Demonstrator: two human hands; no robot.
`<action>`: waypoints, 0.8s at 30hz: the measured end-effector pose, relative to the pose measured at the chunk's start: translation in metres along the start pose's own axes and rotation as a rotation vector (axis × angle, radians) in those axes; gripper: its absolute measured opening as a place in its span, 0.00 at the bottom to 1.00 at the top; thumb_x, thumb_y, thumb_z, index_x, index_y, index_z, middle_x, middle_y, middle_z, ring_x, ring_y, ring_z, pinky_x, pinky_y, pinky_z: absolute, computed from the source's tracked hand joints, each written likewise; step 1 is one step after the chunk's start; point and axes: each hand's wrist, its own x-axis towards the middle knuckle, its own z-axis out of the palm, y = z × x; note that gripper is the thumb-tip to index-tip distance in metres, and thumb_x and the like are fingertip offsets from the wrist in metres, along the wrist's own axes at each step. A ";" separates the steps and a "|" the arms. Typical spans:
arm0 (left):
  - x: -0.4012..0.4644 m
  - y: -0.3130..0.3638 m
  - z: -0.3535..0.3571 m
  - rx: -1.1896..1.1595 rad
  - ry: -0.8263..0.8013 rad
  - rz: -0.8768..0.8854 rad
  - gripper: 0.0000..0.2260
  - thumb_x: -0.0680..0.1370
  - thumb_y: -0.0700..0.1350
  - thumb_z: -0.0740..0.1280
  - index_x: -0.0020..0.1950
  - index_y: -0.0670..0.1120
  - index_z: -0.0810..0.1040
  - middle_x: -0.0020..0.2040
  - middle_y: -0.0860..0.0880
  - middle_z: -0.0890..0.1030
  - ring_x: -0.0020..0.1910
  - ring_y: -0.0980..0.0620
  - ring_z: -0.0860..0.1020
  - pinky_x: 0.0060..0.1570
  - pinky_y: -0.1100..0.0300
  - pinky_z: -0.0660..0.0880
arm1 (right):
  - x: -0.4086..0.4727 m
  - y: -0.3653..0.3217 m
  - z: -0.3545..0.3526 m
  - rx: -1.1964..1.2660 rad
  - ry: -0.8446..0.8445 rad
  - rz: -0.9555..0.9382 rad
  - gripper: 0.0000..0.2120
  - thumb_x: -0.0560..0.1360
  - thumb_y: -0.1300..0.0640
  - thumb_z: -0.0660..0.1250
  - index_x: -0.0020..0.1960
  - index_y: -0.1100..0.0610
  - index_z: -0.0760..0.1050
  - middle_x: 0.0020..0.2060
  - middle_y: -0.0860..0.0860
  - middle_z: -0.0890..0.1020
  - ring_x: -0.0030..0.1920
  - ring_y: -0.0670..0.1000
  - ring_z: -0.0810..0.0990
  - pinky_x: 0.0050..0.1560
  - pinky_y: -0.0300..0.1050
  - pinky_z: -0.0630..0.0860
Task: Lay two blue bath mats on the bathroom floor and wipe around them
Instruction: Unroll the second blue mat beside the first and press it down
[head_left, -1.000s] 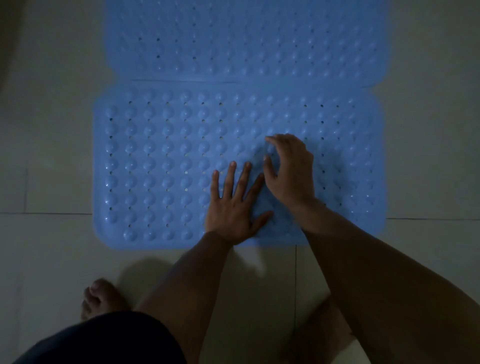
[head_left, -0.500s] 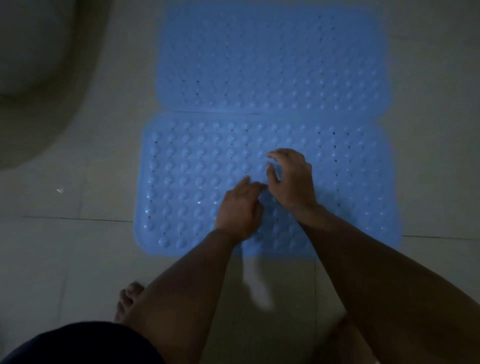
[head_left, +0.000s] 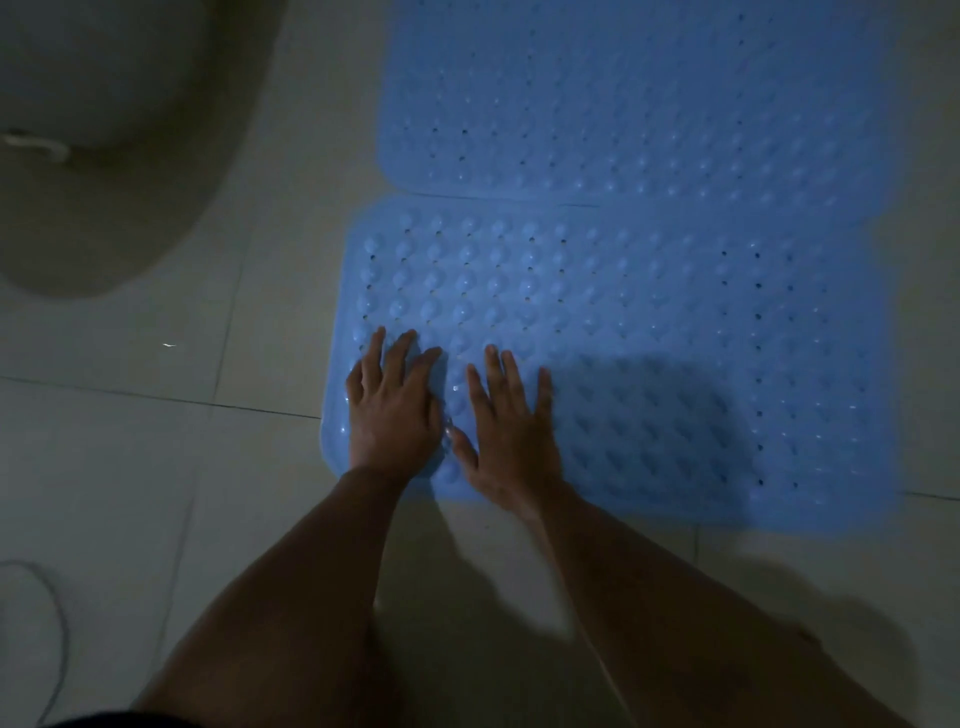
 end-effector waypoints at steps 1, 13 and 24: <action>-0.002 0.000 0.001 0.003 0.001 0.006 0.22 0.80 0.48 0.57 0.72 0.48 0.75 0.77 0.43 0.70 0.82 0.38 0.58 0.74 0.38 0.63 | 0.000 0.001 0.001 -0.001 0.000 0.000 0.35 0.82 0.37 0.49 0.83 0.56 0.52 0.82 0.59 0.45 0.82 0.58 0.41 0.76 0.71 0.46; -0.014 -0.007 0.012 0.008 0.010 0.077 0.23 0.78 0.49 0.64 0.74 0.49 0.75 0.79 0.43 0.68 0.82 0.39 0.57 0.74 0.38 0.62 | 0.002 0.000 0.001 0.055 0.013 0.020 0.35 0.82 0.36 0.51 0.83 0.54 0.53 0.83 0.57 0.47 0.83 0.56 0.43 0.77 0.70 0.47; -0.023 0.000 0.001 0.021 -0.015 0.024 0.23 0.82 0.53 0.55 0.74 0.49 0.74 0.79 0.44 0.67 0.83 0.40 0.55 0.76 0.39 0.60 | 0.005 0.000 -0.014 0.129 -0.090 0.005 0.36 0.81 0.35 0.47 0.83 0.53 0.49 0.83 0.55 0.44 0.82 0.53 0.38 0.78 0.67 0.39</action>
